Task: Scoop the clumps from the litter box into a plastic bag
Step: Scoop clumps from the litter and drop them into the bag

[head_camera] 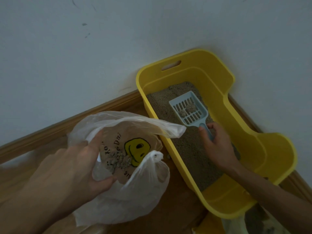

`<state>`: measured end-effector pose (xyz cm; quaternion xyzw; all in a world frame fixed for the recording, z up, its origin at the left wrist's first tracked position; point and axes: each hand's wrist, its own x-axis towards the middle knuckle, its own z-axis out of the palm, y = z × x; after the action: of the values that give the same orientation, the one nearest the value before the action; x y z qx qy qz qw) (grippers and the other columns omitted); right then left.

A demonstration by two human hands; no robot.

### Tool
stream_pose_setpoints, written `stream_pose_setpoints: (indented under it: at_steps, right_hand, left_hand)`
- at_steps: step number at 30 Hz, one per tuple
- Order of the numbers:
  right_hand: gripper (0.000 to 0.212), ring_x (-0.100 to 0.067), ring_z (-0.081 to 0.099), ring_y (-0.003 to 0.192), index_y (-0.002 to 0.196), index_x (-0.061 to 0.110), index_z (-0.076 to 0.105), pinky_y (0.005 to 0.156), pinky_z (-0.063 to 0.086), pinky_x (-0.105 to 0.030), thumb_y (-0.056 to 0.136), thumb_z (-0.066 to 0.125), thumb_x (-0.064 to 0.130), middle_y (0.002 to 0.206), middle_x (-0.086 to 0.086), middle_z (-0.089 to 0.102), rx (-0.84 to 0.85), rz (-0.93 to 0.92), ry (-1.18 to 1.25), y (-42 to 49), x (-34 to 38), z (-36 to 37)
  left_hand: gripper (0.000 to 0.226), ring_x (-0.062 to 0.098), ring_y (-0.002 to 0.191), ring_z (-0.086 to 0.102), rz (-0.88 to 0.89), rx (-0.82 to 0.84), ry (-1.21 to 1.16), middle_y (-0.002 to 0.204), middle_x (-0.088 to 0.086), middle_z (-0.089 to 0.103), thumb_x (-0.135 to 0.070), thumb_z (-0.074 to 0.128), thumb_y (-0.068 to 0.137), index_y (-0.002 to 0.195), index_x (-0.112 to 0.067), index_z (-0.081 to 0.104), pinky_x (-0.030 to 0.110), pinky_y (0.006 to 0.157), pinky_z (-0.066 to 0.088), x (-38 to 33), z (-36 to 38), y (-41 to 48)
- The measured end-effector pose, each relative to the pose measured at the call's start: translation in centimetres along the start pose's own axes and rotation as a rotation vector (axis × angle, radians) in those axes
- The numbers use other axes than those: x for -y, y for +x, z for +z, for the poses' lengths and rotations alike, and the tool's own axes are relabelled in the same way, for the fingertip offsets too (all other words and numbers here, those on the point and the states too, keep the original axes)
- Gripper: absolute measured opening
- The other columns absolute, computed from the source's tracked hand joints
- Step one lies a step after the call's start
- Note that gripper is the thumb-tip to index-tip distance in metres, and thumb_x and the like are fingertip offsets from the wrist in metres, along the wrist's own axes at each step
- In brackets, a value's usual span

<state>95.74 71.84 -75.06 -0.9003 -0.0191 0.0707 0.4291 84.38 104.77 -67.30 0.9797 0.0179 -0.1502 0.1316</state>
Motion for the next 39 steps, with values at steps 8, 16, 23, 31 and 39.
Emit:
stream_pose_setpoints:
  at_steps: [8,16,23,31,39]
  right_hand:
    - [0.015,-0.014,0.055,0.05,0.096,0.026,0.055,0.037,0.044,-0.024,0.092,0.048,0.038,0.079,-0.002,0.064,0.057,-0.002,-0.062,-2.6,2.0,-3.1]
    - [0.011,-0.007,0.042,0.04,0.086,0.024,0.061,0.037,0.031,-0.017,0.088,0.055,0.033,0.063,0.003,0.06,0.152,0.084,-0.033,-8.1,4.0,-5.9]
    - [0.003,-0.007,0.033,0.036,0.077,0.037,0.061,0.038,0.023,-0.016,0.077,0.058,0.035,0.047,-0.016,0.052,0.157,0.185,0.014,-11.0,5.1,-6.6]
    - [0.044,-0.006,0.042,0.036,0.088,0.045,0.057,0.039,0.029,-0.023,0.069,0.048,0.083,0.057,-0.01,0.063,0.284,0.116,-0.015,-11.2,5.2,-6.4]
    - [0.026,-0.009,0.048,0.043,0.09,0.043,0.055,0.04,0.033,-0.021,0.083,0.046,0.067,0.066,0.002,0.065,0.44,-0.031,-0.096,-8.9,8.0,-4.9]
  left_hand:
    - [0.116,0.014,0.071,0.061,-0.001,0.041,0.054,0.072,-0.016,0.05,-0.092,0.032,0.043,0.139,-0.043,-0.012,0.036,0.061,0.054,-0.1,-0.1,0.4]
    - [0.105,0.012,0.076,0.05,-0.008,0.134,0.106,0.077,-0.014,0.044,-0.086,0.039,0.051,0.126,-0.045,-0.022,0.033,0.067,0.05,-1.9,-1.3,0.4]
    - [0.108,0.011,0.081,0.046,-0.02,0.178,0.202,0.083,-0.014,0.039,-0.084,0.047,0.063,0.129,-0.038,-0.026,0.028,0.071,0.048,-3.3,-1.9,0.7]
    - [0.113,0.013,0.087,0.05,-0.041,0.209,0.198,0.084,-0.013,0.037,-0.085,0.047,0.062,0.127,-0.038,-0.032,0.029,0.072,0.047,-3.6,-2.2,0.4]
    - [0.118,0.015,0.097,0.054,-0.076,0.261,0.244,0.09,-0.011,0.038,-0.083,0.051,0.061,0.131,-0.037,-0.032,0.029,0.071,0.045,-4.1,-3.0,0.1]
